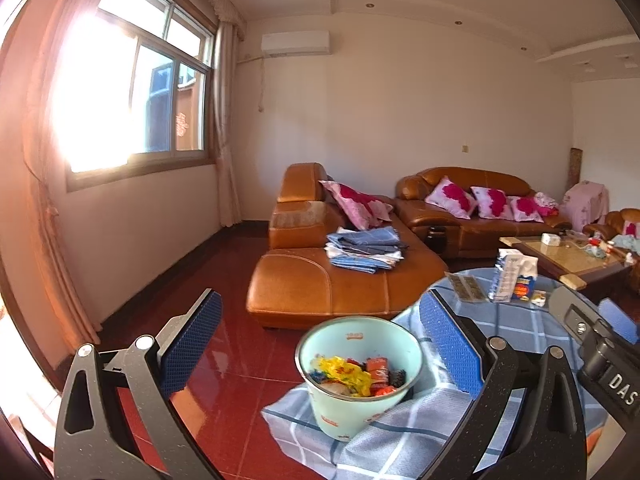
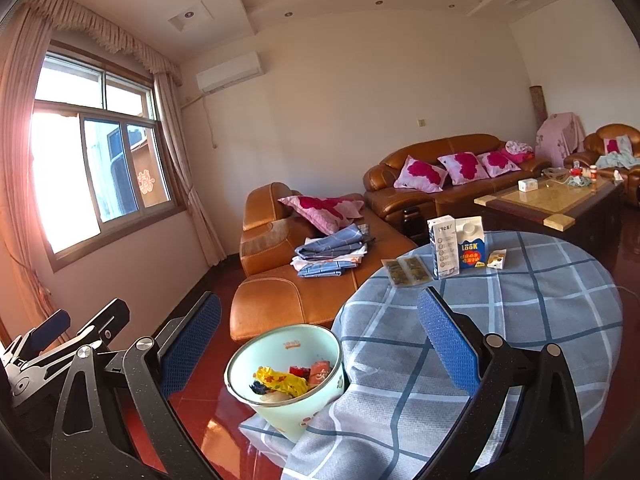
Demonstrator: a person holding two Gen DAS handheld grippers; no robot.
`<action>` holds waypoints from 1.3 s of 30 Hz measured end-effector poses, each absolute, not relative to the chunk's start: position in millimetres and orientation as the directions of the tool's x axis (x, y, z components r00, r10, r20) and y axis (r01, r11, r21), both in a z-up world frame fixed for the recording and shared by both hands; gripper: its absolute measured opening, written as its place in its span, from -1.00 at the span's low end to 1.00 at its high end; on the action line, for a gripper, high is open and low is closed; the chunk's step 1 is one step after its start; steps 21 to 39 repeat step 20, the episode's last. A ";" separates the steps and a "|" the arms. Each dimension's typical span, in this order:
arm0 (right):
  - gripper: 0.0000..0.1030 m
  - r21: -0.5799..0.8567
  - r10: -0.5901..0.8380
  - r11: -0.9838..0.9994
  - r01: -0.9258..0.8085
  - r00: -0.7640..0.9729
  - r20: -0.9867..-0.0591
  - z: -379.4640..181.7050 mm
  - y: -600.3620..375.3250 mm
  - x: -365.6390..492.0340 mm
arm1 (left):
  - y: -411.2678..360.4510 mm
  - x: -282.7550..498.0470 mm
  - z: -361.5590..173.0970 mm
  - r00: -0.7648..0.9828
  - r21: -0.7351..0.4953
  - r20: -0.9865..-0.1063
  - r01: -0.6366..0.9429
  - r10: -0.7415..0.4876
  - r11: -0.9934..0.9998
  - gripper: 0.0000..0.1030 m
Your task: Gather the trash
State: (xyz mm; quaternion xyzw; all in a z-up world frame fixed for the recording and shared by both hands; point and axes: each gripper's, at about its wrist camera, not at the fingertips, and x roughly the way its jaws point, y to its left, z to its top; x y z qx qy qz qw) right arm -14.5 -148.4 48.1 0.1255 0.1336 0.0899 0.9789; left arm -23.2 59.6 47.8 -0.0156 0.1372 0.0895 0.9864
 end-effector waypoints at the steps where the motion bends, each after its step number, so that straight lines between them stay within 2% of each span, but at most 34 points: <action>1: 0.88 0.270 0.209 0.952 -0.142 0.948 -0.240 48.1 -148.5 -14.7 | 60.4 -22.8 47.0 0.948 -0.018 -0.282 -0.162 0.151 0.987 0.88; 4: 0.88 0.268 0.208 0.953 -0.140 0.947 -0.244 48.4 -148.8 -14.5 | 60.3 -19.4 44.5 0.945 -0.030 -0.304 -0.136 0.121 0.990 0.88; 16: 0.88 0.273 0.203 0.953 -0.132 0.947 -0.251 46.2 -148.9 -13.1 | 62.3 -13.4 41.3 0.926 -0.016 -0.329 -0.201 0.184 0.980 0.88; 39: 0.88 0.276 0.202 0.952 -0.129 0.945 -0.257 44.4 -148.6 -12.1 | 61.3 -11.5 40.0 0.926 -0.008 -0.331 -0.198 0.184 0.980 0.88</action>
